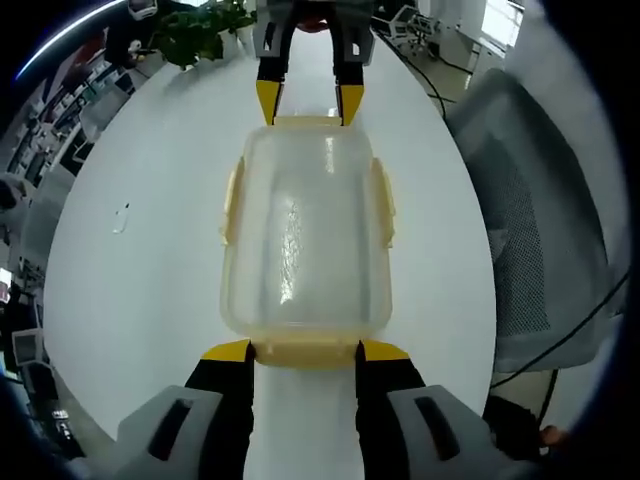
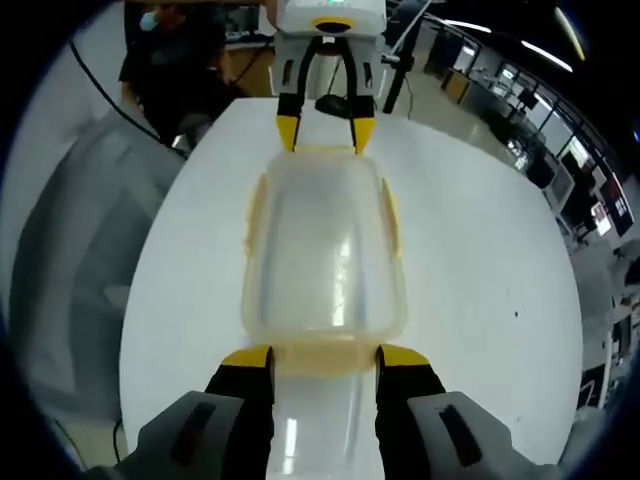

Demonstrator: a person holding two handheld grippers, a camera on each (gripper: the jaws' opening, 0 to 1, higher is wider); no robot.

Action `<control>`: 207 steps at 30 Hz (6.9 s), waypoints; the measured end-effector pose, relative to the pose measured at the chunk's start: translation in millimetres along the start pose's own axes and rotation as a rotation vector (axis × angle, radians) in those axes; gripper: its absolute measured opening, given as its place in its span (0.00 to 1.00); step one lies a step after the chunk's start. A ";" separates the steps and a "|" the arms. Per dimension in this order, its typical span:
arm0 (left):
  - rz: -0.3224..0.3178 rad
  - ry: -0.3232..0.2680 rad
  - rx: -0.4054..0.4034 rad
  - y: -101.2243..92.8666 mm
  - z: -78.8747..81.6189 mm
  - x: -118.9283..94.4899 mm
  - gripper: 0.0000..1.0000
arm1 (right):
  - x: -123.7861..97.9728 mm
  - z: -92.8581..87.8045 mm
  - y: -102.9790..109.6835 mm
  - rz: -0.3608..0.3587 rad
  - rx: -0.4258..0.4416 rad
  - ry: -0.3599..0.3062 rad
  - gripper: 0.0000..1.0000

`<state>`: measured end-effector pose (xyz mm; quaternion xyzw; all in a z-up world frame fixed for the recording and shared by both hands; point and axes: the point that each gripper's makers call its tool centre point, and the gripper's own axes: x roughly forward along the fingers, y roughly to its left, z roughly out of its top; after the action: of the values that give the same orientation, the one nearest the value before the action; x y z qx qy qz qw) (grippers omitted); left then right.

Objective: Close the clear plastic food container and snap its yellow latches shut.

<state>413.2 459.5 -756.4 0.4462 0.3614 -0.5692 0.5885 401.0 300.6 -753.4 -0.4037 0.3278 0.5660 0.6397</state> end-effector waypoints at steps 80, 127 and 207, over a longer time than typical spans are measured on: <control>-0.080 -0.088 0.055 -8.8 147.1 63.0 0.38 | -61.7 -146.7 23.3 0.030 0.111 0.051 0.38; -0.128 -0.107 0.047 -8.6 142.1 72.1 0.39 | -53.7 -148.5 22.2 0.069 0.143 0.030 0.38; 0.121 -0.252 -0.937 -3.2 159.8 68.6 0.29 | -53.3 -144.5 11.1 -0.152 1.228 -0.114 0.34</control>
<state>403.1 286.2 -766.4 0.0813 0.4783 -0.3597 0.7970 387.9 148.2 -774.6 0.0464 0.5293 0.2475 0.8102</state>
